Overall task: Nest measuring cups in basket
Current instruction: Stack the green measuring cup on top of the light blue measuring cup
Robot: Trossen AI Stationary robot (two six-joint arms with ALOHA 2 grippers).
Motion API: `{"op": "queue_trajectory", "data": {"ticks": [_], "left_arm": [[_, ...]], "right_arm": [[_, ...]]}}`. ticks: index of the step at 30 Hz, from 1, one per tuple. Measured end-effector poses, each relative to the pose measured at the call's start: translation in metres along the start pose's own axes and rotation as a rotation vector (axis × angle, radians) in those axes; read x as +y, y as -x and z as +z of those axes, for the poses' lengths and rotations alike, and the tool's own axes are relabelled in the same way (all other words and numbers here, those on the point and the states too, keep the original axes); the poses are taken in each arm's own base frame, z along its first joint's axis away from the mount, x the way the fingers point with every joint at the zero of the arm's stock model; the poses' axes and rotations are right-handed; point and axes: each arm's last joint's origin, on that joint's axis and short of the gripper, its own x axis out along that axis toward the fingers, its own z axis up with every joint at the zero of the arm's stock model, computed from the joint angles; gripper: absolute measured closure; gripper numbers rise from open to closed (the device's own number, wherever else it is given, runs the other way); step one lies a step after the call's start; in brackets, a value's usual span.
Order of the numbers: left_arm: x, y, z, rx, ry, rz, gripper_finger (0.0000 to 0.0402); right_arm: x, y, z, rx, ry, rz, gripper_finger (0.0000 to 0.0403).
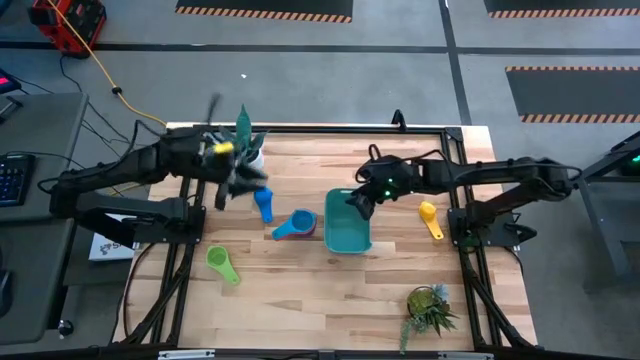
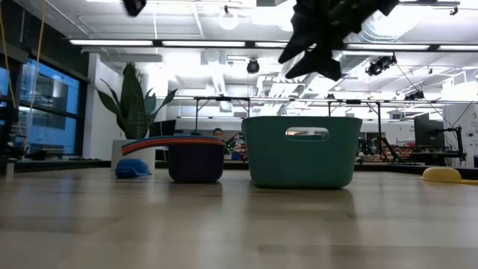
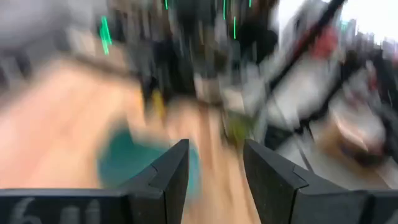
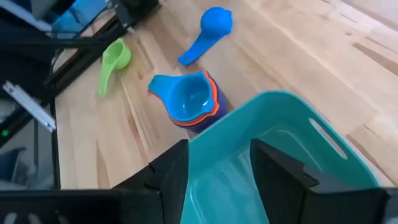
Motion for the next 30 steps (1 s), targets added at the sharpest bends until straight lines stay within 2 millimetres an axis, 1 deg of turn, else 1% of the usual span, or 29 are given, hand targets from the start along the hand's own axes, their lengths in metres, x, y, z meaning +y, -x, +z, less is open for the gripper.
{"op": "queue_trajectory", "data": {"ticks": [2,4,6,8,10,13,15,18,21,25,28,30], "left_arm": [[-0.005,0.0,-0.014,0.21,0.084,-0.026,0.0259],[-0.012,0.0,-0.034,0.42,0.158,-0.043,0.0259],[-0.022,0.002,-0.053,0.614,0.185,-0.03,0.026],[-0.032,0.004,-0.07,0.772,0.187,0.014,0.0263],[-0.04,0.003,-0.087,0.871,0.209,0.074,0.0267],[-0.048,0.002,-0.112,0.946,0.302,0.164,0.0272],[-0.05,0.0,-0.131,0.997,0.315,0.203,0.0274],[-0.055,-0.002,-0.157,1.063,0.209,0.141,0.0278],[-0.058,0.002,-0.18,1.13,0.061,0.088,0.0283],[-0.06,0.002,-0.197,1.101,-0.089,0.082,0.0291],[-0.063,-0.001,-0.204,1.072,-0.149,0.073,0.0298],[-0.064,-0.002,-0.21,1.1,-0.195,0.068,0.0302]], "right_arm": [[-0.002,0.001,-0.002,-0.01,-0.02,-0.015,0.024],[-0.002,0.002,-0.001,-0.014,-0.029,-0.027,0.024],[-0.001,0.002,-0.001,-0.021,-0.028,-0.025,0.024],[-0.001,0.002,0.0,-0.026,-0.028,-0.024,0.024],[-0.002,0.002,0.0,-0.033,-0.027,-0.036,0.024],[-0.002,0.002,0.0,-0.041,-0.026,-0.049,0.024],[-0.002,0.002,0.0,-0.043,-0.024,-0.051,0.024],[-0.002,0.002,0.0,-0.04,-0.023,-0.054,0.024],[-0.002,0.002,0.0,-0.04,-0.021,-0.054,0.024],[-0.003,0.002,0.0,-0.043,-0.021,-0.061,0.024],[-0.003,0.002,0.0,-0.046,-0.021,-0.067,0.024],[-0.003,0.002,0.0,-0.048,-0.021,-0.074,0.024]]}}
